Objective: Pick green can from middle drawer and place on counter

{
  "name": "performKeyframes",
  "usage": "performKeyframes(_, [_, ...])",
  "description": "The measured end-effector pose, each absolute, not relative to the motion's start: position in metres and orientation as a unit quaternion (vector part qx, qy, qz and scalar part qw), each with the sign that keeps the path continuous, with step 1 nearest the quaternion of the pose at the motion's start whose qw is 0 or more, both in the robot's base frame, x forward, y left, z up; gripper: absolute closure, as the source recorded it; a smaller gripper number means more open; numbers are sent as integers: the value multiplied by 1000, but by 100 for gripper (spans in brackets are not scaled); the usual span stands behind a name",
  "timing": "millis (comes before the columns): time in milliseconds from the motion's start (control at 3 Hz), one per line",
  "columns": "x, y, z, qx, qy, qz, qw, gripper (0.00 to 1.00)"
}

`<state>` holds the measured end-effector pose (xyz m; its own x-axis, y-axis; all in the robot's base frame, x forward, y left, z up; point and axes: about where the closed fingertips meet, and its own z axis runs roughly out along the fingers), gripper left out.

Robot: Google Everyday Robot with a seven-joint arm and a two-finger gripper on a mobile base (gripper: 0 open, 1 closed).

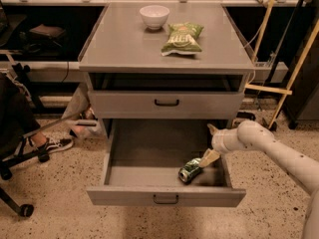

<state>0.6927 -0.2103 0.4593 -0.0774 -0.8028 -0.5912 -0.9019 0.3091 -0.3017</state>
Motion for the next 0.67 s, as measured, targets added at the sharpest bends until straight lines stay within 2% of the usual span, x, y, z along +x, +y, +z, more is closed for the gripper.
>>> performKeyframes(667, [652,-184,400,-691,647,-24,321,0])
